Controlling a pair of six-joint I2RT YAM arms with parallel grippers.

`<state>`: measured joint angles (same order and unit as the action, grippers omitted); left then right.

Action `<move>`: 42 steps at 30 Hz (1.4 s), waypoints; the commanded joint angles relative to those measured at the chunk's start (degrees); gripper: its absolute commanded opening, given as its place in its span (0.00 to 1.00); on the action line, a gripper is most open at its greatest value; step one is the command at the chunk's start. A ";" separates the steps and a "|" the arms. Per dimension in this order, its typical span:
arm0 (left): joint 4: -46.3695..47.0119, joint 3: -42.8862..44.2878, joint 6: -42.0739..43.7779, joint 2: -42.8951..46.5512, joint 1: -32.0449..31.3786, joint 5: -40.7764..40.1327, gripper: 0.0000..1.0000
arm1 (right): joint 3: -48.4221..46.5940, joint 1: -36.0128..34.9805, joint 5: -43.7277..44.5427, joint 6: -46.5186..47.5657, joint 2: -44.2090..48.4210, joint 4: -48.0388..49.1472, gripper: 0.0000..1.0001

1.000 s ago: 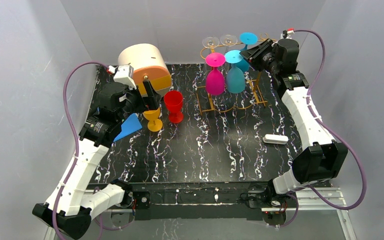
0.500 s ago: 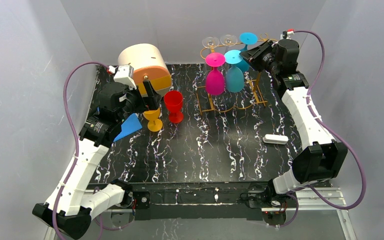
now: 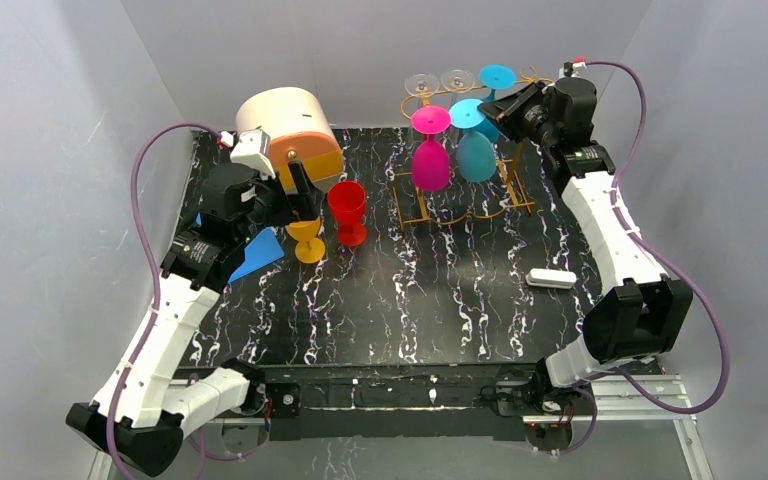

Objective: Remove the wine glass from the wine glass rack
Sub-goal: Pick up the wine glass from the wine rack, then place the wine glass at the center of the board.

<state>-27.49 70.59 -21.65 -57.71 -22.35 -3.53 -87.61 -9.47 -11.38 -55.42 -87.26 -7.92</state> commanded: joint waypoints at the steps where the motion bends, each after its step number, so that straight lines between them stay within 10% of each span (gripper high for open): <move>1: -0.71 0.86 0.38 0.06 0.20 0.30 0.98 | -1.51 0.23 0.31 0.49 1.36 -0.03 0.01; 42: -3.07 1.98 1.25 1.32 0.18 -0.47 0.98 | 7.61 0.49 -4.04 -1.61 13.11 4.94 0.01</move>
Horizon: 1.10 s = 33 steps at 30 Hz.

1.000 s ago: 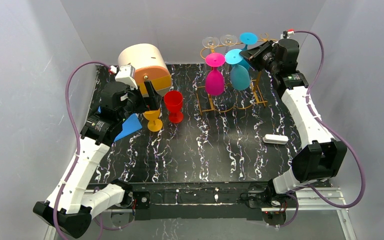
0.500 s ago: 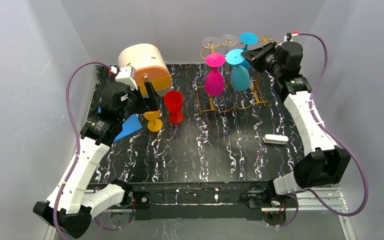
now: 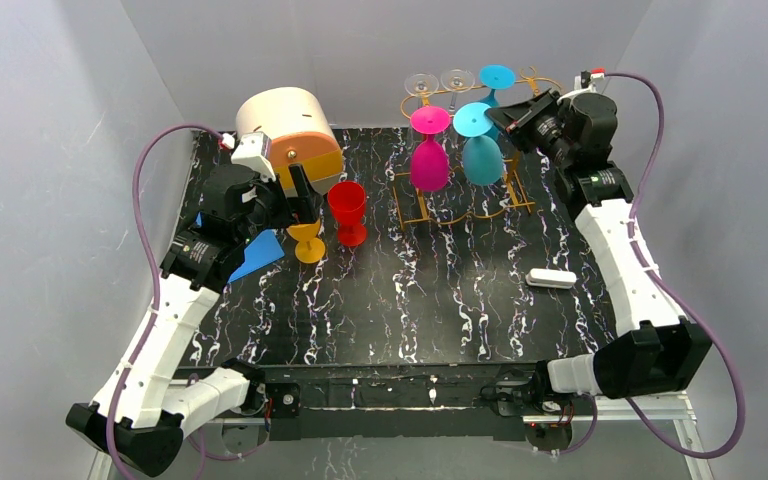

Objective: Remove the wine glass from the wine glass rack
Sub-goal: Place the wine glass at the center of the board.

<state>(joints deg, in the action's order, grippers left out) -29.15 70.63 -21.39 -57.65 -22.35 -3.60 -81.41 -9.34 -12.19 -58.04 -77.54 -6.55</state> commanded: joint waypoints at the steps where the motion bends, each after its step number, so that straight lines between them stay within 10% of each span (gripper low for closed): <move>1: -1.46 1.93 1.14 1.31 0.20 -0.26 0.98 | 2.48 0.34 -3.95 1.12 4.17 3.68 0.01; 10: -1.84 1.11 1.18 4.12 0.20 8.98 0.96 | 13.04 0.37 -20.63 8.47 13.45 8.18 0.01; 20: 9.11 -4.03 -1.96 1.32 -0.88 40.40 0.89 | 26.70 -2.82 -36.61 11.68 21.16 14.52 0.01; 33: 18.28 -8.47 -8.47 -1.98 -15.03 36.39 0.78 | 33.92 -16.36 -33.70 13.74 22.16 25.34 0.01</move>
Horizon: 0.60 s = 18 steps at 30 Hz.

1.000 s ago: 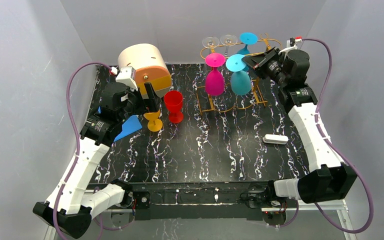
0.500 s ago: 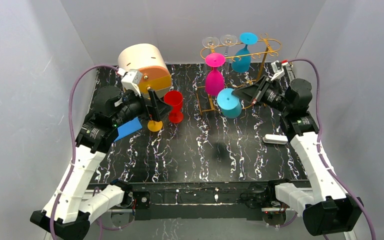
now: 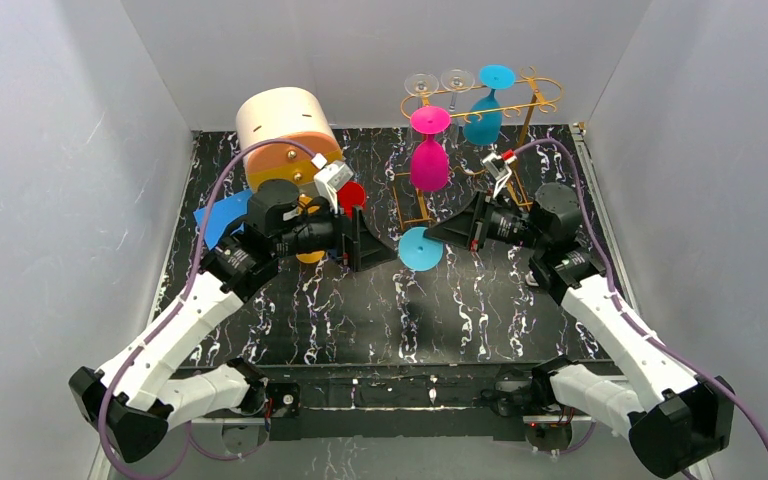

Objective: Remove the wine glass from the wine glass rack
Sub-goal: Place the wine glass at the center of the board.

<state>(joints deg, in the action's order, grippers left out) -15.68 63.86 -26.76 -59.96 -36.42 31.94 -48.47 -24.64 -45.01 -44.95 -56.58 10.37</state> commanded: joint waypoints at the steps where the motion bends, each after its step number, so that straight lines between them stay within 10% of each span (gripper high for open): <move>1: 6.49 -2.54 -4.12 0.62 -1.28 0.95 0.75 | 1.07 -1.25 -1.24 0.77 1.16 8.62 0.01; 18: 15.00 -5.01 -9.38 -3.64 -5.46 0.29 0.39 | 5.16 -1.81 -5.34 -4.77 1.97 16.74 0.01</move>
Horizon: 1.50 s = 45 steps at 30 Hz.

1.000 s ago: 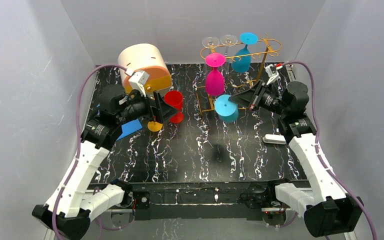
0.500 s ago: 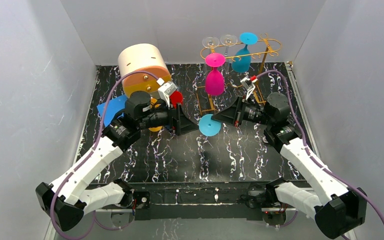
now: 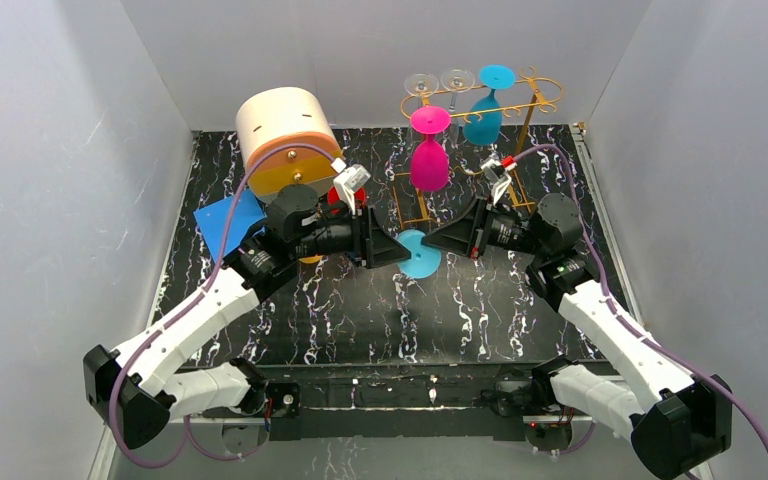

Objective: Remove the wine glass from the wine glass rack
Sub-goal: Place the wine glass at the center of the board.

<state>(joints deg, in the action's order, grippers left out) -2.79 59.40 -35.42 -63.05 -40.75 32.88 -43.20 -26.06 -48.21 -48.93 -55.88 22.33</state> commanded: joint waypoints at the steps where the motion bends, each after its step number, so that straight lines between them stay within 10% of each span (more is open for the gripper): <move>1: 2.27 -0.42 -0.72 -0.65 -1.31 -0.69 0.36 | -0.13 -0.47 -2.56 -0.89 1.07 4.75 0.01; 12: 2.52 0.80 0.49 -2.51 -2.32 1.10 0.00 | 1.16 -0.39 -1.75 -1.18 1.29 5.88 0.01; 19: -1.39 1.78 5.13 -1.63 -2.34 0.41 0.00 | 2.73 -0.42 0.62 1.30 3.58 4.70 0.52; 24: -3.39 2.05 8.40 -0.18 -2.31 0.05 0.00 | 7.88 -0.42 1.69 2.10 7.07 8.03 0.67; 45: -1.36 1.69 9.66 1.08 -2.36 -0.26 0.00 | 17.71 -7.54 3.74 -3.73 5.01 23.42 0.58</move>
<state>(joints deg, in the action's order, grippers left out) -6.17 59.42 -25.76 -62.92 -42.89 32.16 -25.58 -32.62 -46.63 -50.54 -48.36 39.42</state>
